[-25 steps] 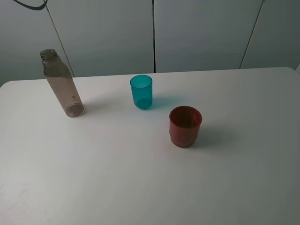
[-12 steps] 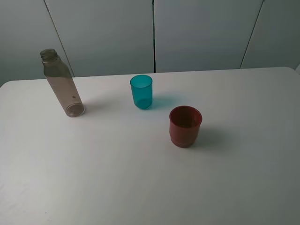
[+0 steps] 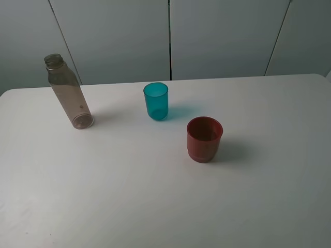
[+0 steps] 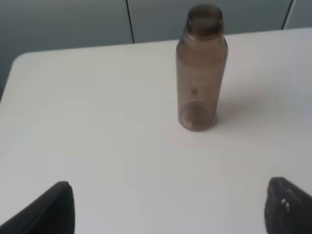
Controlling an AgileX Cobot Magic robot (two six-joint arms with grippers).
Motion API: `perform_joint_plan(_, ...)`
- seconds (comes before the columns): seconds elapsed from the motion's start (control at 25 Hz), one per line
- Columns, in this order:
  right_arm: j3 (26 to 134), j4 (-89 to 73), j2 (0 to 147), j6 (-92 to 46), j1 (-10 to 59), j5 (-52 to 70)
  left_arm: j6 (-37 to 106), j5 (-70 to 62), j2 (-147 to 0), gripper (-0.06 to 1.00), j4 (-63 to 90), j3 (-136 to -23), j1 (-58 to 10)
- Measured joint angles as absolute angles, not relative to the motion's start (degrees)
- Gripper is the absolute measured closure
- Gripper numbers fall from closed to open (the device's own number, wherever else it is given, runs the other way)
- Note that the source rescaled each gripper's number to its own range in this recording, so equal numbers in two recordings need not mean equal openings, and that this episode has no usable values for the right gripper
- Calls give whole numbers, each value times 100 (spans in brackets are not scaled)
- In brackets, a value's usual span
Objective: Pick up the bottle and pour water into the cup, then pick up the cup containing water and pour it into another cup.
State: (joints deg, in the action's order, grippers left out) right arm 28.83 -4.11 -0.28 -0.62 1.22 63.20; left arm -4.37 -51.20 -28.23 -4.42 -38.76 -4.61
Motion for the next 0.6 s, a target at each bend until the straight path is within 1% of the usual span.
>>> perform_joint_plan(0.16,2883,-411,-28,-62,122,6320,-437,-5891,-2125,-4,-245,-3672,-461)
perform_joint_plan(0.28,2883,-411,-28,-62,122,6320,-437,-6300,-1496,-4,-403,-3663,-461)
perform_joint_plan(0.48,2883,-411,-28,-62,122,6320,-437,-6477,-338,-4,-823,-3385,-461)
perform_joint_plan(0.52,2883,-411,-28,-62,122,6320,-437,-6506,-154,-6,-885,-3272,-461)
perform_joint_plan(0.6,2883,-411,-28,-62,122,6320,-485,-6569,-47,-6,-933,-3137,-461)
